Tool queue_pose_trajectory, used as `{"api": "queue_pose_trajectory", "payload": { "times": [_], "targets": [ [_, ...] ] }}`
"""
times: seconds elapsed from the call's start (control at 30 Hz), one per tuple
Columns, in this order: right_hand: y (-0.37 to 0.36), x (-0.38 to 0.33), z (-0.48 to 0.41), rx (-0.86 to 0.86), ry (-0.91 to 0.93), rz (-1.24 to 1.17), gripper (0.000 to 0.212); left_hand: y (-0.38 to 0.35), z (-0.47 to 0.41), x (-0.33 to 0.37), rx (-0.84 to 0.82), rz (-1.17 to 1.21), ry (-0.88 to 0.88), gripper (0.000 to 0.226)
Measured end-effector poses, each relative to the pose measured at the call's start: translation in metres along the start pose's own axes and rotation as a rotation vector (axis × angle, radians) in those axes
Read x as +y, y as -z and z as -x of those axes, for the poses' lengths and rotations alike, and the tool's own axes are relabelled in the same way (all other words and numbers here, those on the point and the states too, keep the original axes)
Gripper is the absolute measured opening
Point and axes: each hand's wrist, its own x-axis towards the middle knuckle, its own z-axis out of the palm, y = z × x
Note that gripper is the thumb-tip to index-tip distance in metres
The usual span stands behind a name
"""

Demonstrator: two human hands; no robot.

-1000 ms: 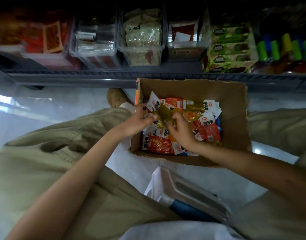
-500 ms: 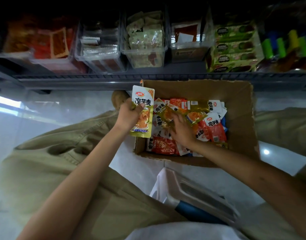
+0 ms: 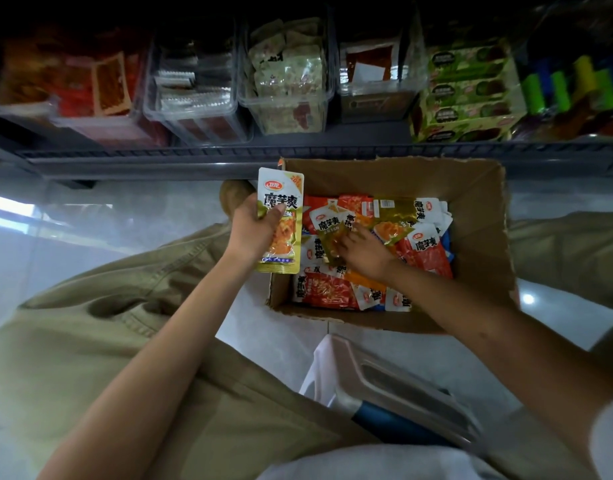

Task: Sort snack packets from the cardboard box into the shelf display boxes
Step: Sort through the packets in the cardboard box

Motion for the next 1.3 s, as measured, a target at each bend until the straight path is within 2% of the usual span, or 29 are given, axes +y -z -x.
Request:
{"api": "queue_pose_trajectory", "payload": {
  "times": [0.1,0.2,0.3,0.37,0.43,0.5,0.57,0.67,0.73,0.97,1.07,1.13,1.23,1.3],
  "targets": [
    [0.009,0.009,0.013,0.13,0.013,-0.054,0.023,0.0,0.001,0.0,-0.004,-0.008,-0.013,0.008],
    [0.025,0.021,0.026,0.274,-0.102,-0.321,0.022,0.0,0.0,-0.001,-0.01,0.01,0.051,0.007],
    [0.057,0.036,0.042,0.369,-0.395,-0.671,0.006,-0.004,-0.003,-0.005,-0.032,0.0,0.184,0.014],
    [0.074,0.042,0.054,0.462,-0.605,-0.914,0.012,-0.01,0.0,-0.003,-0.069,-0.047,0.213,0.018],
    [0.095,0.044,0.068,0.587,-0.728,-1.11,0.018,-0.018,0.001,-0.002,-0.134,-0.065,0.189,0.035],
    [0.117,0.041,0.084,0.696,-0.684,-1.189,0.017,-0.027,0.007,0.003,-0.196,-0.054,0.157,0.045],
    [0.144,0.037,0.101,0.768,-0.489,-1.152,0.007,-0.038,0.012,0.01,-0.244,-0.018,0.146,0.045],
    [0.17,0.031,0.114,0.722,-0.162,-0.974,0.01,-0.055,0.019,0.036,-0.283,0.063,0.077,0.039],
    [0.173,0.03,0.115,0.675,-0.039,-0.814,0.007,-0.059,0.022,0.061,-0.253,0.112,0.028,0.034],
    [0.212,0.061,0.116,0.7,-0.111,-0.725,0.018,-0.062,0.046,0.122,-0.164,0.361,-0.183,0.024],
    [0.234,0.08,0.117,0.717,-0.083,-0.688,0.016,-0.07,0.059,0.135,-0.155,0.369,-0.302,0.032],
    [0.25,0.087,0.121,0.731,-0.092,-0.656,0.014,-0.073,0.067,0.146,-0.138,0.324,-0.443,0.021],
    [0.282,0.095,0.129,0.824,-0.197,-0.847,0.018,-0.077,0.071,0.17,-0.087,0.32,-0.614,0.025],
    [0.304,0.106,0.133,0.989,-0.259,-0.98,0.019,-0.078,0.075,0.19,-0.044,0.347,-0.702,0.032]
  ]
}}
